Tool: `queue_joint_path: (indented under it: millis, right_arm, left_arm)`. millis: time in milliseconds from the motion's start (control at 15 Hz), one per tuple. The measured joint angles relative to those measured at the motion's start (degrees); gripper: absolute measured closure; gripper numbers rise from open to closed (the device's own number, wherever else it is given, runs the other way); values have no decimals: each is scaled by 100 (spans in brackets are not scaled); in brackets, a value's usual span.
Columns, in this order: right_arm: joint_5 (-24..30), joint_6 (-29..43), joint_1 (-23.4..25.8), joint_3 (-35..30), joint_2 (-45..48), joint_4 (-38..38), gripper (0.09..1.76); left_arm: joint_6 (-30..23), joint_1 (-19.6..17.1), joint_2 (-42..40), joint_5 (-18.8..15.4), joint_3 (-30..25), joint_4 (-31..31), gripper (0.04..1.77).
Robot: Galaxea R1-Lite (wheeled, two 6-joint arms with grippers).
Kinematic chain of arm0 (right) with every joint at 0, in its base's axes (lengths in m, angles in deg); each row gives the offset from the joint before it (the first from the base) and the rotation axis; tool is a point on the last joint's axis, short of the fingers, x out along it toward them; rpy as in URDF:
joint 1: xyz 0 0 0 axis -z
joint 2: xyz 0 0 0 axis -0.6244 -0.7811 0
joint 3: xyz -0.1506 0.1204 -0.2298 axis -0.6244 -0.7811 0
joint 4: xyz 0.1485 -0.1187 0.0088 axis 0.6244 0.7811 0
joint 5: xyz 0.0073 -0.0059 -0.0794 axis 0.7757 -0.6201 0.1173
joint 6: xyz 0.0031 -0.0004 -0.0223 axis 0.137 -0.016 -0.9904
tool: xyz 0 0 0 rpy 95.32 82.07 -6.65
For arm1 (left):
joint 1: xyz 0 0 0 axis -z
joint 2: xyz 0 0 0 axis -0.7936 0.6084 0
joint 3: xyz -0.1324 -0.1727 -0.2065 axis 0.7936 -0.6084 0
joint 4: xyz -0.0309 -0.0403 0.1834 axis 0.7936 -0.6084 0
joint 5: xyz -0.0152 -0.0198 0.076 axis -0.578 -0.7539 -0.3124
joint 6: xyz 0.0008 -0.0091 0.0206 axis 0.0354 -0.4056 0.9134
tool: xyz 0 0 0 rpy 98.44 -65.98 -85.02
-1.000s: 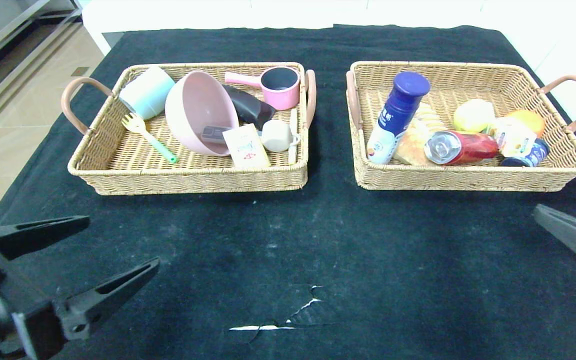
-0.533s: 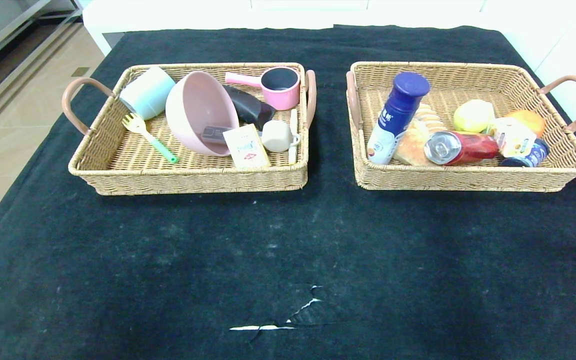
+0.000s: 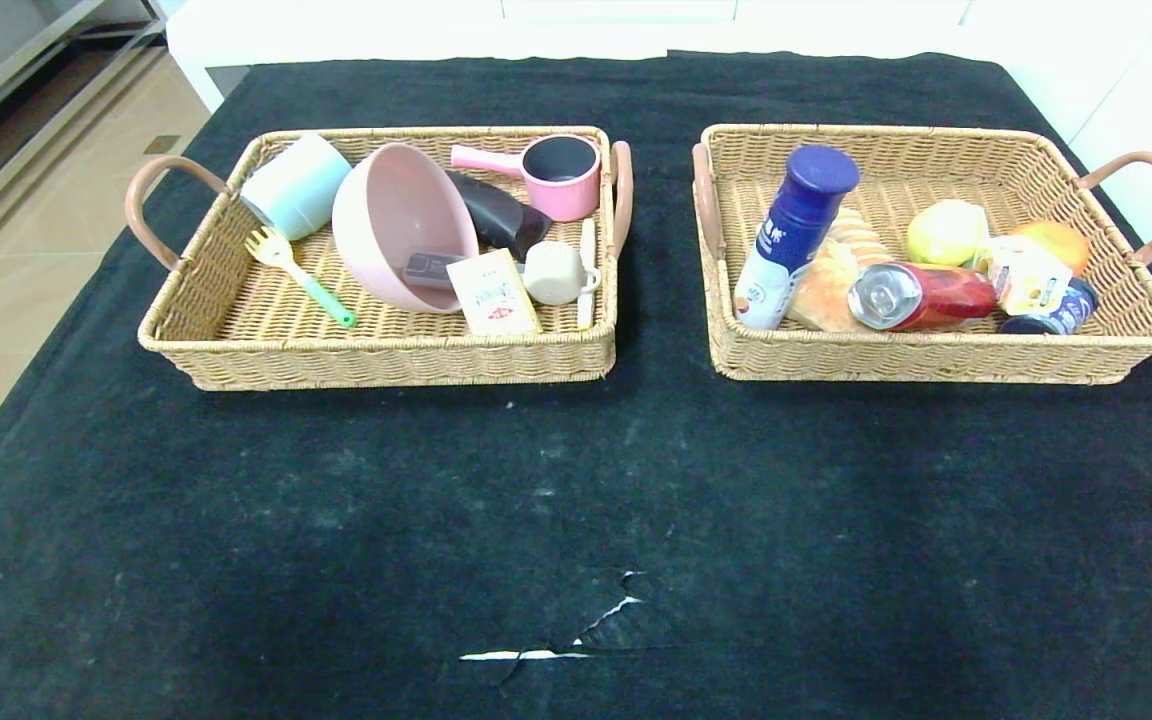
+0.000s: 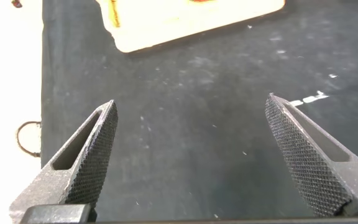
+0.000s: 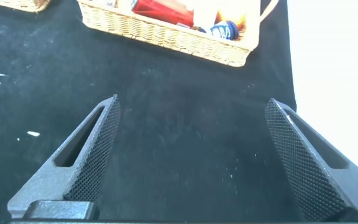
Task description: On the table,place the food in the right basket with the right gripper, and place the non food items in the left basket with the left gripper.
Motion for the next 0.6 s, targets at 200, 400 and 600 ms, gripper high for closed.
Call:
queue_joint_path:
  millis: [200,400,600]
  right_arm:
    - [41,2,105,-301,389,17,15]
    - [165,0,196,-599,588,16,15]
    - [171,6,211,-852,757,-9,15]
  left_arm:
    - [-96,-99,-278,71,-87,-328,9]
    - [-68,-297,-374,22,-95,-323,9]
    - [-62,-674,-529,-190,-243,-319,9]
